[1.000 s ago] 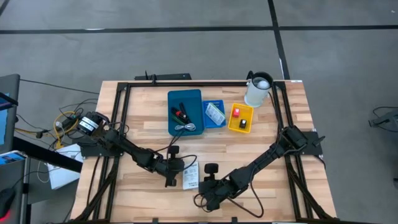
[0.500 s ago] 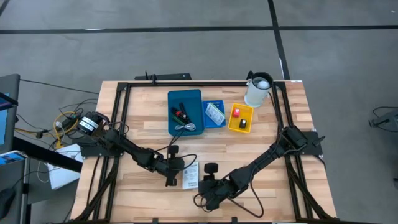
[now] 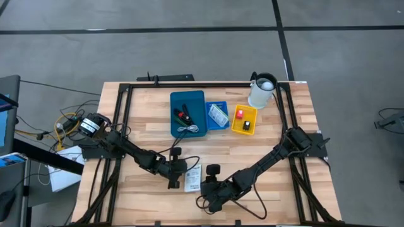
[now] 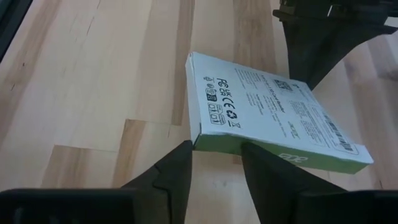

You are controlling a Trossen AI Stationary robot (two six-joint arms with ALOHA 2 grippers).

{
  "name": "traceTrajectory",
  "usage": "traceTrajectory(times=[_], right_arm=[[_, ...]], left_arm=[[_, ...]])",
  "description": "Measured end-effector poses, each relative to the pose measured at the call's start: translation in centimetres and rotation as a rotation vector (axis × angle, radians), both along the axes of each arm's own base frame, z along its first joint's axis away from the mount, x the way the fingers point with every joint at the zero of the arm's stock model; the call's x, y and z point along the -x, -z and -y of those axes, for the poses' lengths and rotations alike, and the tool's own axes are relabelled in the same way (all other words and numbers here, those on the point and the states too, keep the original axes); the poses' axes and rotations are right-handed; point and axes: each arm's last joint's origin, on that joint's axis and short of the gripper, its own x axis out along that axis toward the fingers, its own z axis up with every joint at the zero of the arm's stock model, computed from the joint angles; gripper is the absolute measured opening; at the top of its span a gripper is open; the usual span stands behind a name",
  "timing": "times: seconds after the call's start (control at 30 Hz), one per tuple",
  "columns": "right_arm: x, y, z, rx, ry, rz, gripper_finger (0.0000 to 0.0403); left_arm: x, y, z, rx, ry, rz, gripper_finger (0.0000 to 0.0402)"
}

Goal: Pick and place items into bin
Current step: Put the white card reader box into the blue bin

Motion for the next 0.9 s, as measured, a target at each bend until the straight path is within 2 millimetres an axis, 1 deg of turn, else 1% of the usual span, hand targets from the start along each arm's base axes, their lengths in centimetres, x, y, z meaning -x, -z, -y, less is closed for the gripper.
traceTrajectory(times=[0.6, 0.9], right_arm=[[-0.03, -0.06, 0.09, 0.037, -0.004, 0.009, 0.0139], [-0.32, -0.45, 0.23, 0.096, 0.022, 0.065, 0.0139]], left_arm=[[-0.04, 0.01, -0.15, 0.007, -0.005, -0.005, 0.0000], [-0.03, 0.02, -0.16, 0.025, -0.021, -0.007, 0.0000]])
